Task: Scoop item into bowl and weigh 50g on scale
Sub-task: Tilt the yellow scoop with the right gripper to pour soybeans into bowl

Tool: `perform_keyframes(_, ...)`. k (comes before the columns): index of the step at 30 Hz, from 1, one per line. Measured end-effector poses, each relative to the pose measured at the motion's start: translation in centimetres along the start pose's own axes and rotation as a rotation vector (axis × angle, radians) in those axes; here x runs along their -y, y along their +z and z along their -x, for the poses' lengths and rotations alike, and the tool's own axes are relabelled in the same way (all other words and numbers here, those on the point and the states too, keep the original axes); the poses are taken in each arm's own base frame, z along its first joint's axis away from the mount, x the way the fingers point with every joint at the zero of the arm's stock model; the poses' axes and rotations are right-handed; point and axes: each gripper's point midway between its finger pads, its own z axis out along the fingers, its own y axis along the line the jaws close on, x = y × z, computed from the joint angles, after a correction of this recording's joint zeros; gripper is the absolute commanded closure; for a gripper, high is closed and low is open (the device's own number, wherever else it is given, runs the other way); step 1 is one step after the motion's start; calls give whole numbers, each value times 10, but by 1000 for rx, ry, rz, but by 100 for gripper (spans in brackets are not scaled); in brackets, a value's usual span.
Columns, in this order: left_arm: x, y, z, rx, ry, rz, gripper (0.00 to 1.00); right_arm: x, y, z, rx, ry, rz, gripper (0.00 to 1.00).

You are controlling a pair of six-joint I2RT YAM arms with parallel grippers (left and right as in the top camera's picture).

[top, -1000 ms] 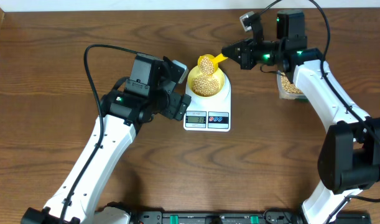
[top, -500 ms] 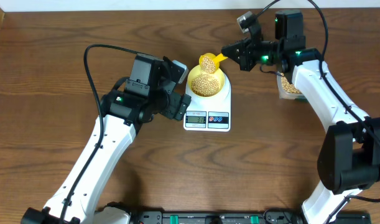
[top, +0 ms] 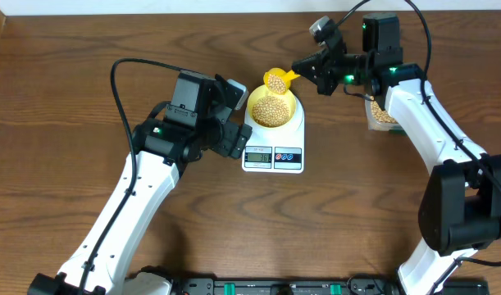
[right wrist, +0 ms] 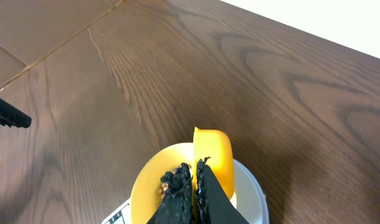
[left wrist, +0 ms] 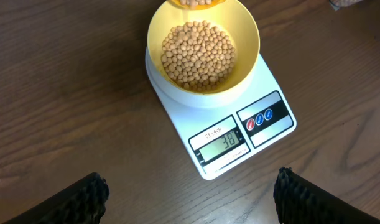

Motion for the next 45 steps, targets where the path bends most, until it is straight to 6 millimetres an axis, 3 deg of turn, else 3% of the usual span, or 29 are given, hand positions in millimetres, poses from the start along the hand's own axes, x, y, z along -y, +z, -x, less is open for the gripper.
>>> perform_keyframes(38, 0, 0, 0, 0, 0, 0, 13, 0, 0, -1, -2, 6, 0, 99)
perform_keyframes(45, 0, 0, 0, 0, 0, 0, 13, 0, 0, -1, -2, 97, 0, 99)
